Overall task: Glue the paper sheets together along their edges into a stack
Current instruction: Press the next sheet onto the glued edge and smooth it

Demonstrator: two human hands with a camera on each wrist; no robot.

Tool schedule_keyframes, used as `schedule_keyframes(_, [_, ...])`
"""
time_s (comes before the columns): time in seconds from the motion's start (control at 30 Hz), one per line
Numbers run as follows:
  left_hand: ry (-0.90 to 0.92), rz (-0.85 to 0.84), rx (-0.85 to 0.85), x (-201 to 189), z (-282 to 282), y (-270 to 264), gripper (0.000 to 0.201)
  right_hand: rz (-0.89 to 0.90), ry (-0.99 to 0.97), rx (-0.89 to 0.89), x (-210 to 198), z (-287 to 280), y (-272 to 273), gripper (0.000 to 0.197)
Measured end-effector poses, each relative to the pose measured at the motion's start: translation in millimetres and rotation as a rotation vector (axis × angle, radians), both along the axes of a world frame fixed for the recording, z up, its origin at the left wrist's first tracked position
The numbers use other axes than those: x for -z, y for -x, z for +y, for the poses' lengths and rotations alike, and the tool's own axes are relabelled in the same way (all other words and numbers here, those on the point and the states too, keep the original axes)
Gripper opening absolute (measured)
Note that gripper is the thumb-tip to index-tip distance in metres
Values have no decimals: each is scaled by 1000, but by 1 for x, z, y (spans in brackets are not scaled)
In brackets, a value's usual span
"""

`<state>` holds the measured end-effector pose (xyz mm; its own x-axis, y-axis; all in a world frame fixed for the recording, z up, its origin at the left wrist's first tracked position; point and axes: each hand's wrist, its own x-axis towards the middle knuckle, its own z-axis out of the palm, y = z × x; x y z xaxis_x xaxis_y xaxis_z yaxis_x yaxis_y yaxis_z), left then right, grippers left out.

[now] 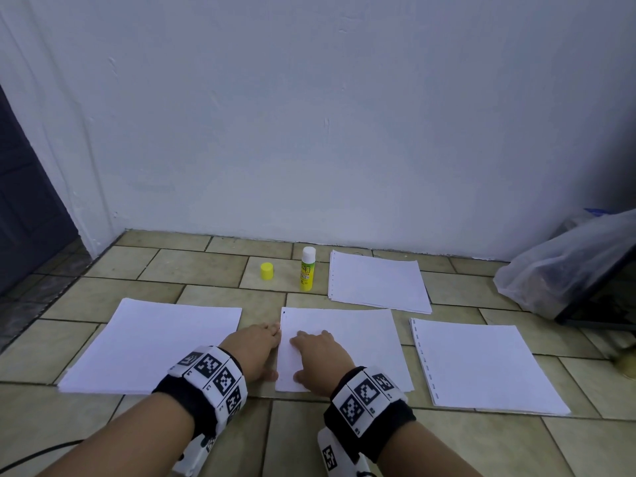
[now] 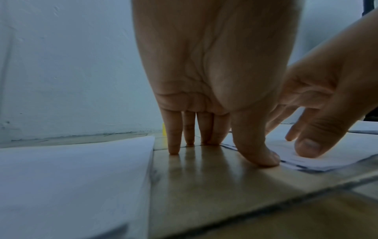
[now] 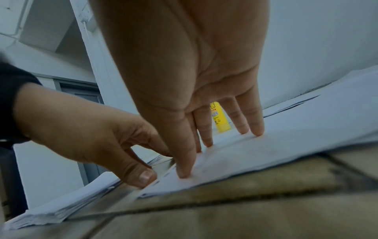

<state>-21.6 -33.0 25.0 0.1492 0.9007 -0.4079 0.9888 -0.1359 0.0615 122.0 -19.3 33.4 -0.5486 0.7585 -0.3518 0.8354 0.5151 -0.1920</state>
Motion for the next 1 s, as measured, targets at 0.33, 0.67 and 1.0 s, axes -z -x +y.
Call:
schedule_keyframes(0.33, [-34,-83,-80,1,1,0,75,49,23,33,-3,-2,0,52])
schedule_keyframes(0.67, [-4,-157,-137,-11,5,4,66,42,20,79,-2,1,1,57])
schedule_keyframes(1.0, [-54,60,-64,-8,7,-11,92,31,36,3,1,7,-5,59])
